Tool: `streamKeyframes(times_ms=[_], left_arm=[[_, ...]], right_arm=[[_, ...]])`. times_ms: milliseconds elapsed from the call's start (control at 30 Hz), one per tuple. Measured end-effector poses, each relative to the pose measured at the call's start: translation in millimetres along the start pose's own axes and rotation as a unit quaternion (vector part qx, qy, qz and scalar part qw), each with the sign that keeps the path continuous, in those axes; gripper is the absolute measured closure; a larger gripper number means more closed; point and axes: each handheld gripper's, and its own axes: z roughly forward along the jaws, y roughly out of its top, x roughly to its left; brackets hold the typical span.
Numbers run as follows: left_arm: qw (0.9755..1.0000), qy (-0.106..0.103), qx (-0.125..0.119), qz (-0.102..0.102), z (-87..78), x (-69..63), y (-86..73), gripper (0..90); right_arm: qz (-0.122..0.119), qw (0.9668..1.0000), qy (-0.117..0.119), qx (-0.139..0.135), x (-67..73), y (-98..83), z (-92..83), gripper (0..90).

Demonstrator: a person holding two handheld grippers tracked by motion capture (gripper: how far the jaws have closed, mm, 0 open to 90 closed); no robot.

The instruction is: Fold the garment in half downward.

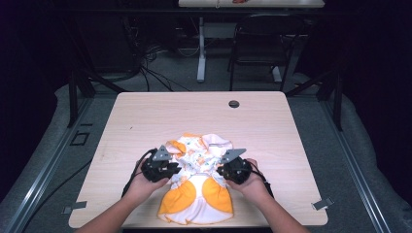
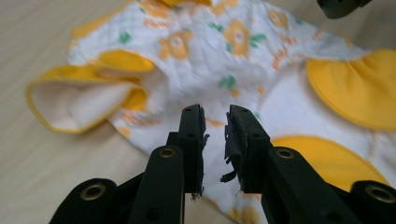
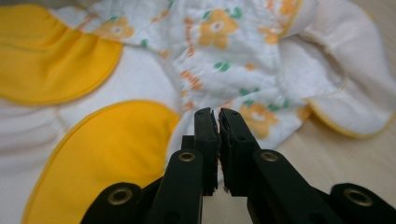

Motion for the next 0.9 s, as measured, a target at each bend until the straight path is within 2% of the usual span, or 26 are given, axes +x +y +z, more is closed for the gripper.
streamKeyframes(times_ms=[167, 333, 467, 600, 733, 900], left_arm=[[0.9996, 0.004, -0.016, -0.025, 11.0, 23.3, 19.7, 73.2], [0.9991, 0.025, -0.014, -0.033, 30.7, 30.6, 24.3, 73.5], [0.9991, 0.030, 0.019, -0.023, 45.0, 29.5, 19.3, 75.6], [0.9988, 0.020, 0.038, -0.023, 50.3, 28.8, 11.7, 76.3], [0.9986, 0.011, 0.041, -0.031, 52.3, 28.1, 3.6, 77.3], [0.9986, 0.006, 0.049, -0.020, 48.1, 23.1, 1.2, 77.5]], right_arm=[[0.021, 0.9997, -0.007, -0.010, -25.0, 21.5, 11.4, 85.0], [0.029, 0.9996, -0.005, 0.006, -37.2, 32.3, 33.0, 85.3], [0.027, 0.9994, 0.001, 0.022, -37.8, 31.4, 47.9, 85.9], [0.020, 0.9992, 0.005, 0.034, -34.8, 27.2, 55.3, 86.8], [0.017, 0.9992, 0.013, 0.035, -30.9, 23.8, 57.1, 88.2], [0.016, 0.9990, 0.024, 0.035, -24.3, 20.7, 54.5, 89.4]])
